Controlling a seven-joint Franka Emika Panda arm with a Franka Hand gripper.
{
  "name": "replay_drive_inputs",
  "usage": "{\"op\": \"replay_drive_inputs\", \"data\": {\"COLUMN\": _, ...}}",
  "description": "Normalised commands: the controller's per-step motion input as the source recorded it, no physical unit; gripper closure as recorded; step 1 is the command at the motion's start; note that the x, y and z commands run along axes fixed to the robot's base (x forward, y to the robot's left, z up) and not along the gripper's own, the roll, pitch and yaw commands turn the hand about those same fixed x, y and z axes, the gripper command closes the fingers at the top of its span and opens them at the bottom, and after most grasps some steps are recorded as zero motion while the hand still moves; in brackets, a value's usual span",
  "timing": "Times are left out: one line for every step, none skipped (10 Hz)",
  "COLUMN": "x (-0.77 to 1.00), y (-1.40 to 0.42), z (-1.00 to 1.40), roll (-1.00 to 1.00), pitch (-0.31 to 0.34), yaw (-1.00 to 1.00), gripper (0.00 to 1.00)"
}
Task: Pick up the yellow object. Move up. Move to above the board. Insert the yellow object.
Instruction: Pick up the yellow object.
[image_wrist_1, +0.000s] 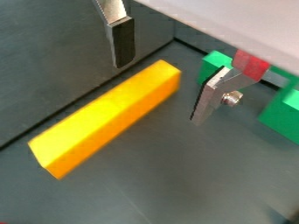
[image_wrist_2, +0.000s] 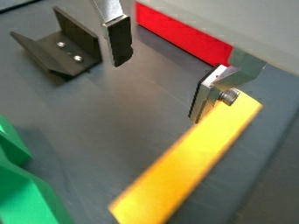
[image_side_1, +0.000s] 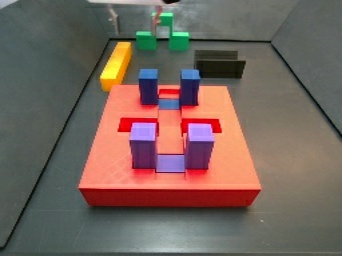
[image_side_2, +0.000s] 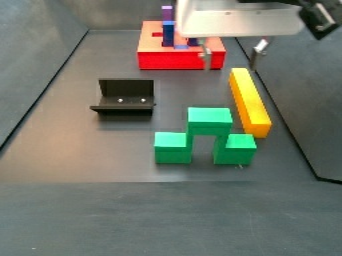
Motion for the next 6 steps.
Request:
{"op": "replay_drive_inputs", "data": {"x": -0.71, "y": -0.04, "z": -0.25, "roll": 0.0, "pitch": -0.223, "yaw": 0.03, "gripper": 0.0}}
{"op": "replay_drive_inputs", "data": {"x": -0.45, "y": -0.02, "z": -0.19, "roll": 0.0, "pitch": -0.14, "yaw": 0.07, "gripper": 0.0}}
{"op": "replay_drive_inputs", "data": {"x": -0.25, "y": -0.03, "z": -0.18, "roll": 0.0, "pitch": -0.08, "yaw": 0.09, "gripper": 0.0}}
{"op": "replay_drive_inputs", "data": {"x": -0.01, "y": -0.01, "z": -0.05, "roll": 0.0, "pitch": 0.0, "yaw": 0.08, "gripper": 0.0}}
{"op": "replay_drive_inputs", "data": {"x": 0.0, "y": -0.07, "z": -0.19, "roll": 0.03, "pitch": 0.0, "yaw": 0.09, "gripper": 0.0}}
{"op": "replay_drive_inputs", "data": {"x": 0.2, "y": -0.09, "z": -0.17, "roll": 0.07, "pitch": 0.0, "yaw": 0.11, "gripper": 0.0}}
